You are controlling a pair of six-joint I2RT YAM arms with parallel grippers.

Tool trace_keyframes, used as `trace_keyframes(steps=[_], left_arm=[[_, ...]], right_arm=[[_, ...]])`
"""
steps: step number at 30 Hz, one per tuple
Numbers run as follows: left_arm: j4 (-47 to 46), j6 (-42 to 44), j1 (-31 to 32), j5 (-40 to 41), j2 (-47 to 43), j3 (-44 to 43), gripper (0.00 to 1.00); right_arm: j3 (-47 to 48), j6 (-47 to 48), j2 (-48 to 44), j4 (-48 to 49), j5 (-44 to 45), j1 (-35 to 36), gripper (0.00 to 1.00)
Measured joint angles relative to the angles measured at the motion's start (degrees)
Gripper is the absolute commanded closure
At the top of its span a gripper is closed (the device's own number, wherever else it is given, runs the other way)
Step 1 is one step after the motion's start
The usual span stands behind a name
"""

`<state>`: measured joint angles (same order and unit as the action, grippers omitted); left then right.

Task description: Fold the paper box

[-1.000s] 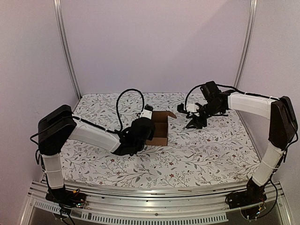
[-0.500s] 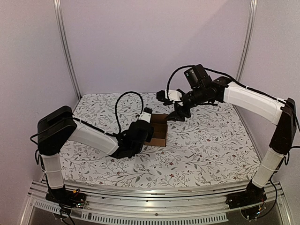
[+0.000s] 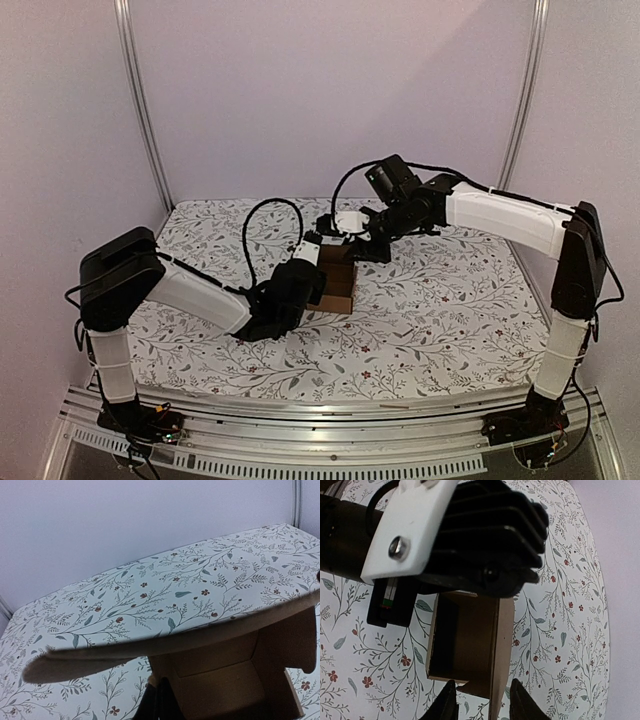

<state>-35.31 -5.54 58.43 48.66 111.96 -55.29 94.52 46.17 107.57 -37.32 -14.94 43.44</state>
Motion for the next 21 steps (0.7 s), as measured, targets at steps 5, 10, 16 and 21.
trace_keyframes(steps=[5,10,16,21], left_arm=[[-0.48,0.00,0.07,0.02,-0.52,0.85,1.00],[2.40,-0.26,0.26,-2.14,-2.54,2.01,0.73],[13.75,-2.14,3.04,-6.19,-11.19,5.27,0.66],[25.14,-7.37,11.32,-5.99,-19.85,11.63,0.62]], right_arm=[[-0.02,0.66,0.07,0.04,1.40,1.31,0.95],[-1.62,2.14,-0.04,2.23,4.90,2.91,0.96],[-6.21,3.89,-0.92,5.53,7.08,5.40,0.96],[-9.90,5.25,-3.37,7.28,7.56,8.66,0.94]])
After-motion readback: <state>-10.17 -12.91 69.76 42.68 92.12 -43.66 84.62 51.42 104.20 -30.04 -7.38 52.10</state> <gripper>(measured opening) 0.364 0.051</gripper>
